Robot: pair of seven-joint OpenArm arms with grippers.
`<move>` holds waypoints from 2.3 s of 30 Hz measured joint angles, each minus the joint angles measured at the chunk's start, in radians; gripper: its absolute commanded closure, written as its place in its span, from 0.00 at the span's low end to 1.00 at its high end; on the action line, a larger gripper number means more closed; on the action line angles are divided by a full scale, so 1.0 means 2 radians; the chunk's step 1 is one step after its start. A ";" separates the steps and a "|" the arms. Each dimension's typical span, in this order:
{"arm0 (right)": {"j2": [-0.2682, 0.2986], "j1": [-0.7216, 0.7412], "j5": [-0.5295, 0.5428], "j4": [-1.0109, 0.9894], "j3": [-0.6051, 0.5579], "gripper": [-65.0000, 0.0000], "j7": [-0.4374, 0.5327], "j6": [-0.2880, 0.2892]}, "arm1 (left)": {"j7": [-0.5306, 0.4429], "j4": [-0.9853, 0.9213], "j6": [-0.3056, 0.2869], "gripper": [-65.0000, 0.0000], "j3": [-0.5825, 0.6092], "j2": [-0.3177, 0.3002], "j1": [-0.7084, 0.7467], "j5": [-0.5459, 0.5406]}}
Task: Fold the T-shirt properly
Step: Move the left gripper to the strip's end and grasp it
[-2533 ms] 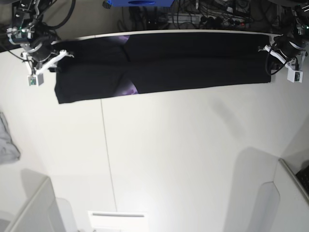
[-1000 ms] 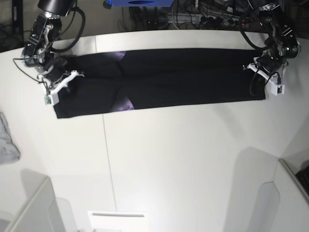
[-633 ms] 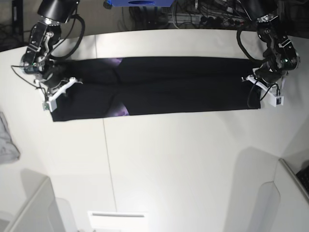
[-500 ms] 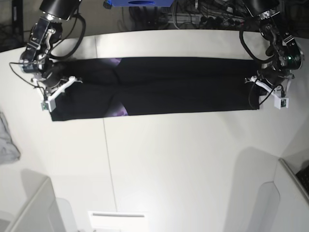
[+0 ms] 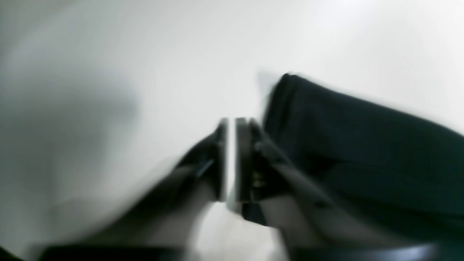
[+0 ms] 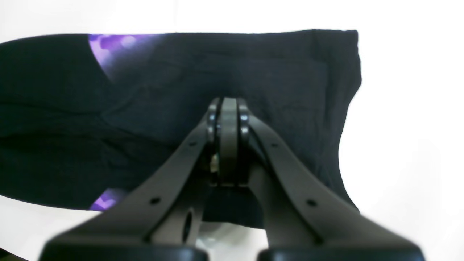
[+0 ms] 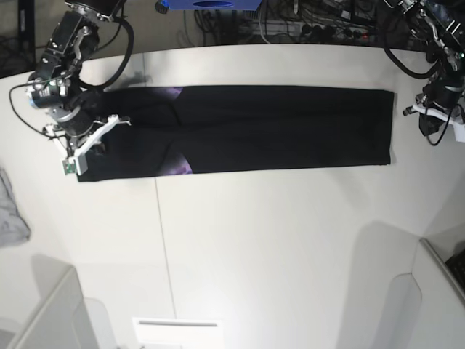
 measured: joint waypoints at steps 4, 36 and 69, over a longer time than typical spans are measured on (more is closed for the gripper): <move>-0.001 -0.001 0.001 0.000 0.000 1.00 0.000 0.000 | -0.002 0.000 0.003 0.26 -0.015 -0.006 0.040 -0.115; -0.001 -0.020 0.000 0.000 0.000 1.00 0.004 0.000 | -0.040 -0.195 -0.002 0.35 0.155 -0.037 -0.046 -0.037; -0.002 -0.017 0.002 0.001 0.000 1.00 0.004 0.000 | -0.004 -0.022 0.003 1.00 0.183 -0.039 0.012 -0.020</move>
